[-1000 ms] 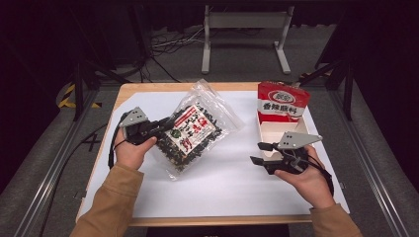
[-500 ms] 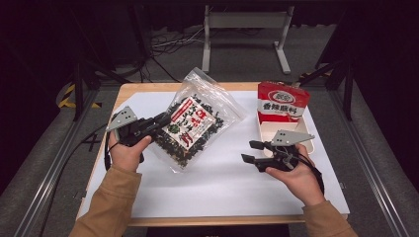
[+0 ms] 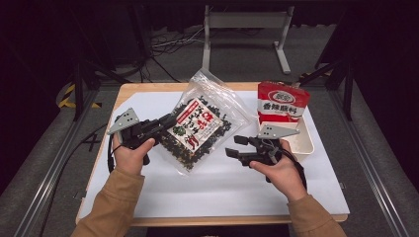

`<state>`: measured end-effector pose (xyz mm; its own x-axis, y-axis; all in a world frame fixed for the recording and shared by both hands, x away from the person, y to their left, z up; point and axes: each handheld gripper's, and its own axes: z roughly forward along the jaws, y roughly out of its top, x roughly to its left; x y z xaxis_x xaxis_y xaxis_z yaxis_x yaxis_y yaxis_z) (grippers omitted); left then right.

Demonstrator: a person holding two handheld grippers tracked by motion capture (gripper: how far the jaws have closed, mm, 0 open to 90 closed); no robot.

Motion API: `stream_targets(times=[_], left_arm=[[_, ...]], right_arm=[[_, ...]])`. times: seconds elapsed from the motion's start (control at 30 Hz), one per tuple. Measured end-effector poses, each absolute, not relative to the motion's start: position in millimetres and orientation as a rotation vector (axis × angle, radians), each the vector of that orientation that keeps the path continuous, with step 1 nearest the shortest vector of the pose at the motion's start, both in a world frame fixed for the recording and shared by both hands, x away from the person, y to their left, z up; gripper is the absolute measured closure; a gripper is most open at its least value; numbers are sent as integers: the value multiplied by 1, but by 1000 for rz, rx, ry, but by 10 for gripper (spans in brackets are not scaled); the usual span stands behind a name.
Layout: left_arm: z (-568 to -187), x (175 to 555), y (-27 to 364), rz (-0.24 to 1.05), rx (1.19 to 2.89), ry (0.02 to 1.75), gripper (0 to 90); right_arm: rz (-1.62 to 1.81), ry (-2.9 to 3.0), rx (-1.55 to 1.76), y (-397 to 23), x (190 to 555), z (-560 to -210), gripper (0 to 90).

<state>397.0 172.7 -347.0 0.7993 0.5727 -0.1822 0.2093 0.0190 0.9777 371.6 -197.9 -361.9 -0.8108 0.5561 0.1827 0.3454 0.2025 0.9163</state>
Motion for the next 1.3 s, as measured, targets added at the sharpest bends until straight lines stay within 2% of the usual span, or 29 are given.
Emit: stream_targets(times=[0.43, 0.7, 0.73, 0.83, 0.93, 0.97, 1.3], left_arm=[[-350, 394, 163, 313, 1551, 629, 791], [-352, 394, 161, 301, 1543, 626, 790], [-352, 394, 161, 301, 1543, 626, 789], [-353, 395, 160, 282, 1544, 638, 787], [-354, 395, 160, 279, 1545, 642, 784], [-354, 395, 160, 275, 1540, 641, 783], [-354, 396, 161, 226, 1522, 652, 758]], right_arm=[[1742, 2232, 969, -184, 381, -365, 399], [1770, 2269, 941, -181, 384, -364, 579], [1770, 2269, 941, -181, 384, -364, 579], [1803, 2282, 931, -182, 384, -363, 677], [1829, 2294, 936, -183, 383, -362, 721], [1867, 2289, 934, -186, 383, -361, 762], [1899, 2288, 914, -189, 380, -354, 791]])
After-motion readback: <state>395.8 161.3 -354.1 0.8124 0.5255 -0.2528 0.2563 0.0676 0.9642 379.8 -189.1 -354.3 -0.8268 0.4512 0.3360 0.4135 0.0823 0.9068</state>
